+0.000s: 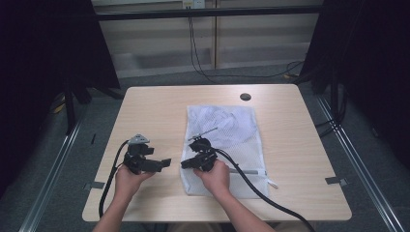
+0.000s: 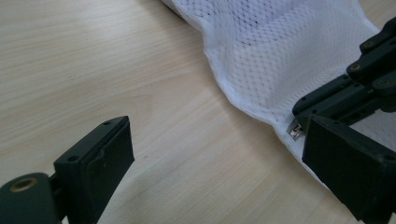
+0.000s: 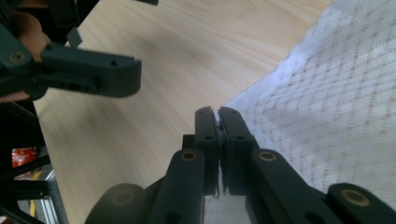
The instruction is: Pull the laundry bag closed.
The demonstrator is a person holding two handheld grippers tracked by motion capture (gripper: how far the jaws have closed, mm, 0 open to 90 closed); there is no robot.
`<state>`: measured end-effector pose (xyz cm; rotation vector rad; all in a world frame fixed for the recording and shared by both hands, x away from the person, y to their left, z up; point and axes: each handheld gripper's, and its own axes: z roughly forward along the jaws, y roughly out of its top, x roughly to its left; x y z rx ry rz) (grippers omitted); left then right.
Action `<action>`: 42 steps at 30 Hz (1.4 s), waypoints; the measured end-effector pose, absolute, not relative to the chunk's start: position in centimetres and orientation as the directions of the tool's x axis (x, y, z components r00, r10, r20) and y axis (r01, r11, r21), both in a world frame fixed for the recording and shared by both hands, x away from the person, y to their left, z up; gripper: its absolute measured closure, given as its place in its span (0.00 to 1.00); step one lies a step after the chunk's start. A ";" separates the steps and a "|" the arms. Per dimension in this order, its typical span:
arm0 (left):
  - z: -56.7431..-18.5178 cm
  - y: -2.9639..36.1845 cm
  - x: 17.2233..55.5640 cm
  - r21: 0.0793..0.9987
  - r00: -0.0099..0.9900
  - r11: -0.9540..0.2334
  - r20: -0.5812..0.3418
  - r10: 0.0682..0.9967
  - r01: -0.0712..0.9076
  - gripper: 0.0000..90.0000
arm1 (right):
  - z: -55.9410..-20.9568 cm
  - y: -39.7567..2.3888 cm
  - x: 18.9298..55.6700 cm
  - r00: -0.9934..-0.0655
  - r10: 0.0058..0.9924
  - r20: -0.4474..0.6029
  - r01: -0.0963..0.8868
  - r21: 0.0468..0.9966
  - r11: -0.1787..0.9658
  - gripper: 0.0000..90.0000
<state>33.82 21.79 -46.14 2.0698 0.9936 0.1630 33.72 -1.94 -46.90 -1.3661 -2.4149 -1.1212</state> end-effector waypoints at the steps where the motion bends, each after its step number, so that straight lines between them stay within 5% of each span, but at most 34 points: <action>1: -46.1 21.7 33.7 0.722 0.683 -0.358 -0.213 0.699 0.592 0.09 | -46.8 -2.0 33.8 -0.574 0.679 0.458 0.788 0.534 0.306 0.97; 42: -48.2 17.8 32.9 0.661 0.720 -0.343 -0.452 0.527 0.667 0.30 | -45.4 -3.1 34.1 -0.568 0.671 0.476 0.785 0.558 0.268 0.96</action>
